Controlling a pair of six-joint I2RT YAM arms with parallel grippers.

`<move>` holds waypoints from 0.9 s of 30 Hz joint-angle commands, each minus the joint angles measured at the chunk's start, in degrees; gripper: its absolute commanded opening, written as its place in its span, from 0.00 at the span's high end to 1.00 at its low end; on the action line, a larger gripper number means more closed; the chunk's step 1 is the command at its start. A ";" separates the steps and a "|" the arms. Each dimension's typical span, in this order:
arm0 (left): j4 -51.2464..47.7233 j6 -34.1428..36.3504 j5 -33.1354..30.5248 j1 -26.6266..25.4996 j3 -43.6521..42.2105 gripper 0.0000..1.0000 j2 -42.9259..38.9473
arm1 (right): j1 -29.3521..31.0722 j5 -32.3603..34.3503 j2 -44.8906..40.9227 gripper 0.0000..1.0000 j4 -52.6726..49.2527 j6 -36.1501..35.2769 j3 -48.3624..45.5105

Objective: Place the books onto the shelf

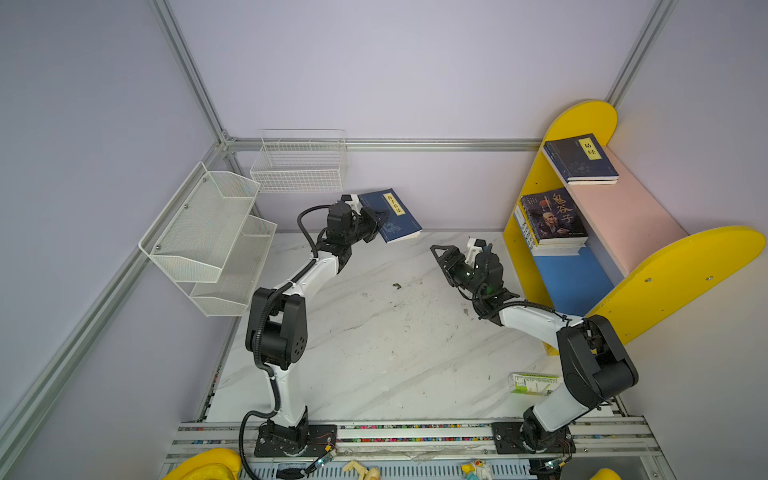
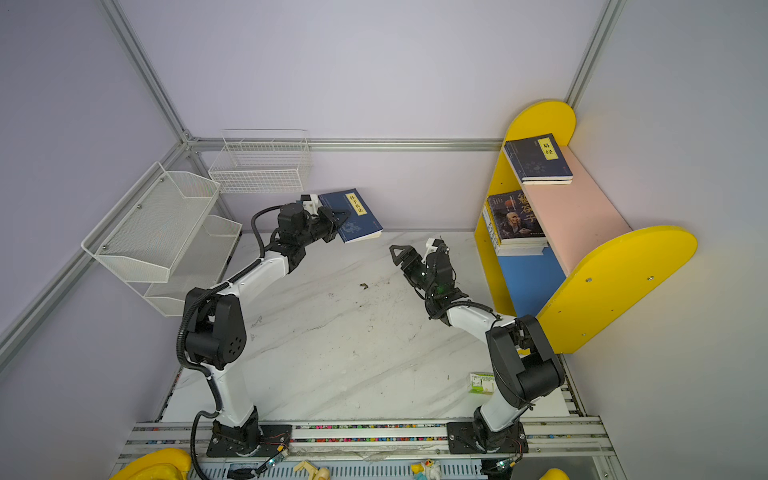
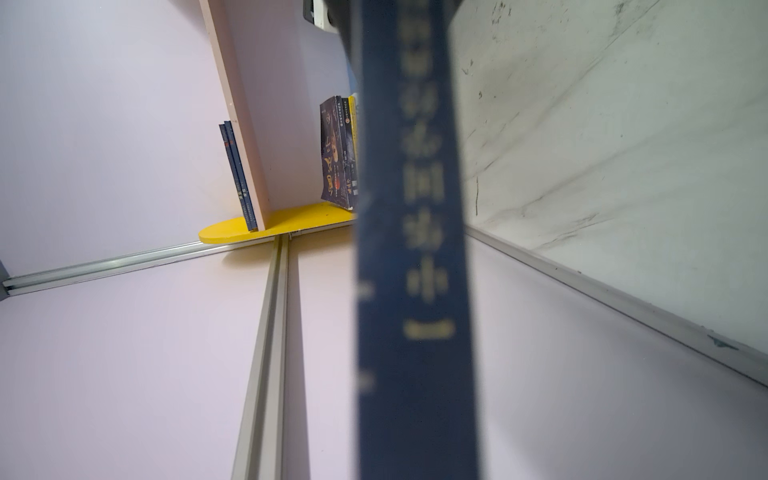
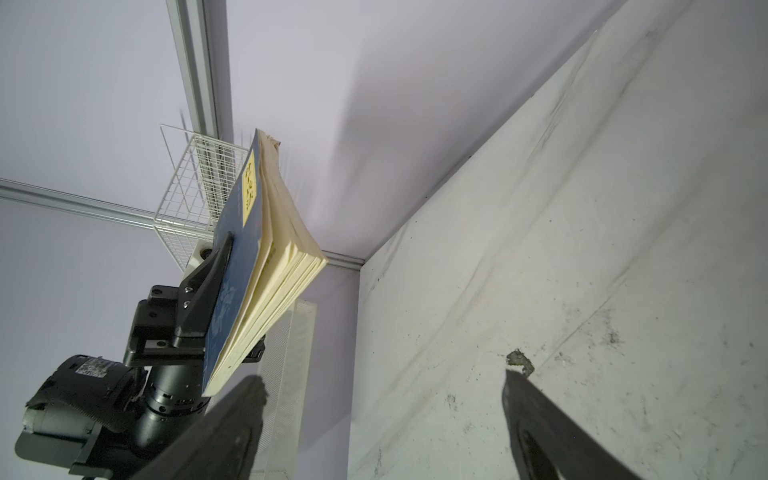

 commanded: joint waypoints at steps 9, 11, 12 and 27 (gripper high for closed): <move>6.63 -0.69 -4.95 -0.93 2.59 0.98 -2.72 | 0.09 0.02 -3.42 0.03 9.53 6.76 -2.47; 6.83 -0.93 -5.15 -0.94 2.59 0.98 -2.85 | 0.06 -0.22 -3.07 0.03 10.21 7.19 -2.42; 6.94 -0.95 -5.32 -1.03 2.55 0.98 -2.95 | 0.08 -0.43 -2.84 0.03 10.71 7.50 -2.51; 8.81 -0.54 -10.25 -1.38 3.61 0.98 -2.97 | 0.09 -3.62 1.51 0.03 15.56 11.87 -0.96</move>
